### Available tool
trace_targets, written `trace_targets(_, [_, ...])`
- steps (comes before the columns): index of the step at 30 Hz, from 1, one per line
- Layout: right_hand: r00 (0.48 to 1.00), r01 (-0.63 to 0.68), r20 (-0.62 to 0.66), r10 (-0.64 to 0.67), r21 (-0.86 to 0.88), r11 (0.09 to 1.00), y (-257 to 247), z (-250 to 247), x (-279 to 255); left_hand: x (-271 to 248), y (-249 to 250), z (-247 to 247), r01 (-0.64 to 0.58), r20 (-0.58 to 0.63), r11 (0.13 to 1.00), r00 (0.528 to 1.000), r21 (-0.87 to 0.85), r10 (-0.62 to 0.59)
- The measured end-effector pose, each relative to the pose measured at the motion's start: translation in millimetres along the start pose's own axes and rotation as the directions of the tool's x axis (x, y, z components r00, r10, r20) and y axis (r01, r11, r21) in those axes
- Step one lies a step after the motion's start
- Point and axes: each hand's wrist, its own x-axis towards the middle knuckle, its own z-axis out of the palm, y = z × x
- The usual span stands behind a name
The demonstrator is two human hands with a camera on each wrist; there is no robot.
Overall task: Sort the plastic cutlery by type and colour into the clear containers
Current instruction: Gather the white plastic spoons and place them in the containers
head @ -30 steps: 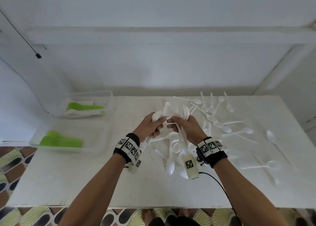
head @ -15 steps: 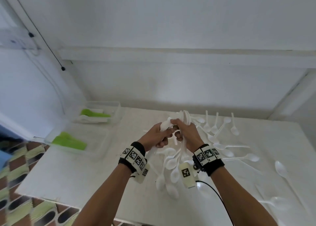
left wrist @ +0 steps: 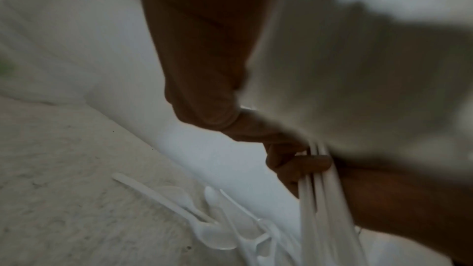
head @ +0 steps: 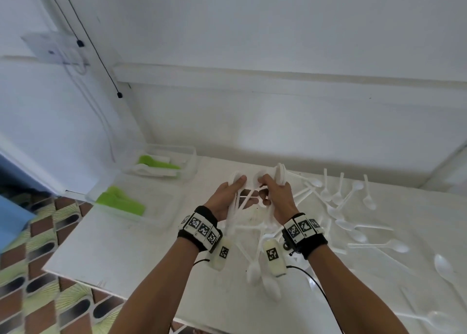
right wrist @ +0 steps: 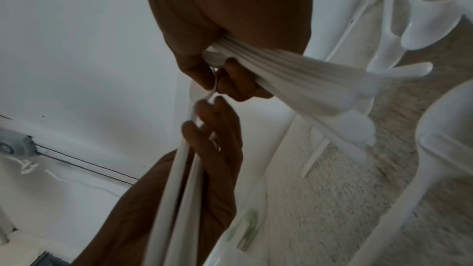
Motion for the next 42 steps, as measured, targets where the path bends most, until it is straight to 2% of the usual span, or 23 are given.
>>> trace_targets(2, [1.000, 0.017, 0.023, -0.016, -0.041, 0.999, 4.2, 8.3, 1.1, 3.7, 0.7, -10.0, -0.011, -0.045, 0.998, 0.999, 0.056, 0.013])
trace_targets(5, [0.995, 0.063, 0.085, -0.050, -0.163, 0.985, 9.7, 20.0, 3.1, 6.4, 7.5, -23.6, -0.007, -0.010, 0.995, 1.000, 0.101, 0.008])
trace_targets(7, [0.991, 0.085, 0.121, -0.060, -0.214, 0.973, 10.6, 27.3, 6.3, 6.1, 14.1, -31.9, 0.030, 0.070, 0.996, 0.997, 0.085, -0.036])
trace_targets(11, [0.973, 0.194, 0.180, -0.144, -0.304, 0.933, 10.5, 40.9, 9.9, 0.1, 26.9, -48.4, 0.078, 0.257, 0.990, 0.961, 0.119, -0.106])
trace_targets(14, [0.970, 0.208, 0.176, -0.166, -0.252, 0.945, 11.0, 50.6, 13.9, -2.0, 36.3, -64.7, 0.041, 0.318, 0.980, 0.943, 0.194, -0.103])
trace_targets(19, [0.963, 0.241, 0.192, -0.189, -0.301, 0.923, 7.1, 68.9, 18.3, 3.2, 44.2, -79.6, 0.025, 0.385, 0.988, 0.919, 0.153, -0.082])
trace_targets(21, [0.943, 0.323, 0.205, -0.260, -0.395, 0.860, 5.3, 75.0, 18.8, 4.3, 44.1, -84.6, 0.038, 0.367, 0.988, 0.926, 0.152, -0.092])
trace_targets(25, [0.873, 0.477, 0.282, -0.398, -0.666, 0.573, 10.6, 83.3, 23.0, 7.2, 41.4, -94.9, 0.072, 0.353, 0.987, 0.928, 0.144, -0.119])
trace_targets(27, [0.853, 0.506, 0.318, -0.415, -0.701, 0.502, 15.0, 88.3, 22.5, 8.6, 39.4, -99.3, 0.097, 0.389, 0.986, 0.910, 0.138, -0.144])
trace_targets(29, [0.870, 0.481, 0.307, -0.385, -0.695, 0.534, 17.2, 91.2, 21.9, 9.4, 36.5, -102.2, 0.126, 0.409, 0.987, 0.899, 0.103, -0.157])
trace_targets(32, [0.935, 0.337, 0.283, -0.213, -0.524, 0.783, 19.5, 92.6, 25.4, 8.2, 33.4, -102.8, 0.142, 0.375, 0.988, 0.914, 0.055, -0.152])
trace_targets(35, [0.956, 0.175, 0.282, -0.079, -0.335, 0.926, 22.3, 94.3, 27.6, 9.4, 35.0, -102.0, 0.136, 0.350, 0.988, 0.924, 0.077, -0.155])
trace_targets(38, [0.958, 0.096, 0.286, -0.026, -0.233, 0.968, 22.5, 95.6, 30.2, 12.8, 38.3, -104.6, 0.185, 0.358, 0.981, 0.913, 0.066, -0.196])
trace_targets(42, [0.951, 0.150, 0.302, -0.062, -0.277, 0.949, 18.9, 92.5, 41.0, 12.2, 34.4, -113.6, 0.179, 0.331, 0.974, 0.919, 0.141, -0.217])
